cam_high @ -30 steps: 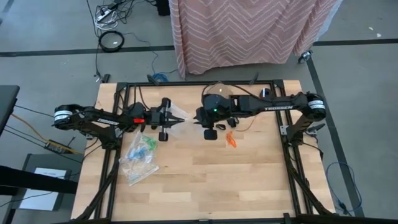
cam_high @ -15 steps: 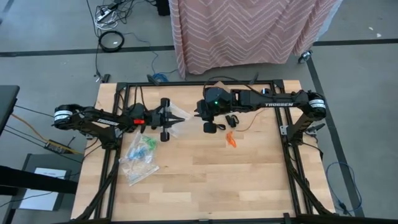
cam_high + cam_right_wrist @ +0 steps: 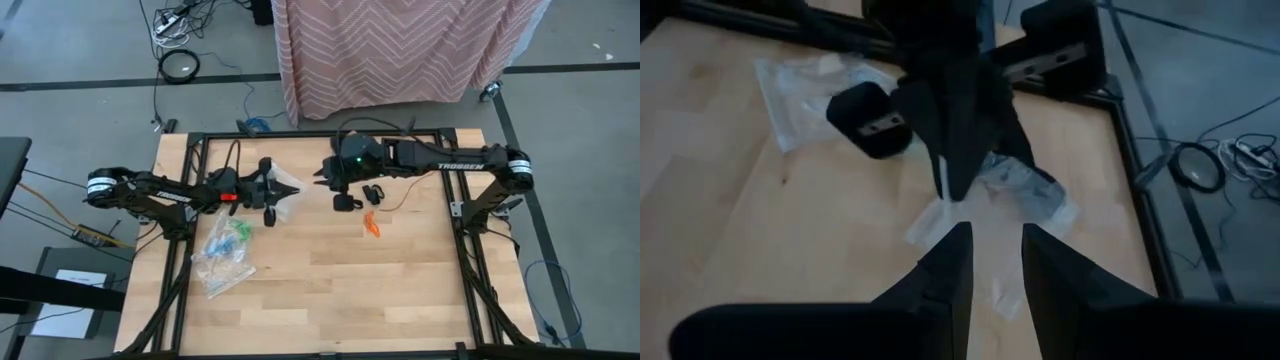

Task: Sort rubber bands
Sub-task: Open the transparent zip bag

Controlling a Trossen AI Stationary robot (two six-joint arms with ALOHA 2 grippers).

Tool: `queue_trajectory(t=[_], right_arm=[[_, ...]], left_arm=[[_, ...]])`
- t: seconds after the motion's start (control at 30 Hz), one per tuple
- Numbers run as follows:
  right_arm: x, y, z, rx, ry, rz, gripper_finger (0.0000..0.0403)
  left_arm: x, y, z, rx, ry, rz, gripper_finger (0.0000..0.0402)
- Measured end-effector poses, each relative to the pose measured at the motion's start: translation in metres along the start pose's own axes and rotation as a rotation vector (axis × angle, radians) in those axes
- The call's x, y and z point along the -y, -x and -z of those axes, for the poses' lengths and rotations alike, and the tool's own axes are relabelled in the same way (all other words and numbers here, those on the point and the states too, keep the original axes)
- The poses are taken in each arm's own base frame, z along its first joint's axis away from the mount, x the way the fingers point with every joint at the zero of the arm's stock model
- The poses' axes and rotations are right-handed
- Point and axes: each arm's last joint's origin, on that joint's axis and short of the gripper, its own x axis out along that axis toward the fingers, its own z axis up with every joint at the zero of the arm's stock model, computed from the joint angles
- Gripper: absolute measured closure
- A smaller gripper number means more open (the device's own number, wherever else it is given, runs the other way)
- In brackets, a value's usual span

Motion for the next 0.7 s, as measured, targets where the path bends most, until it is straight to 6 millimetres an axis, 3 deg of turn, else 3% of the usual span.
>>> queue_trajectory(t=[0.3,0.7], right_arm=[[-0.001,-0.001,0.002,-0.023,0.029,-0.004,0.0326],[-0.008,-0.002,0.007,-0.062,0.038,-0.031,0.0326]], left_arm=[[-0.001,-0.012,-0.017,0.055,-0.147,-0.003,0.0400],[0.001,-0.013,-0.018,0.015,-0.200,-0.032,0.0398]])
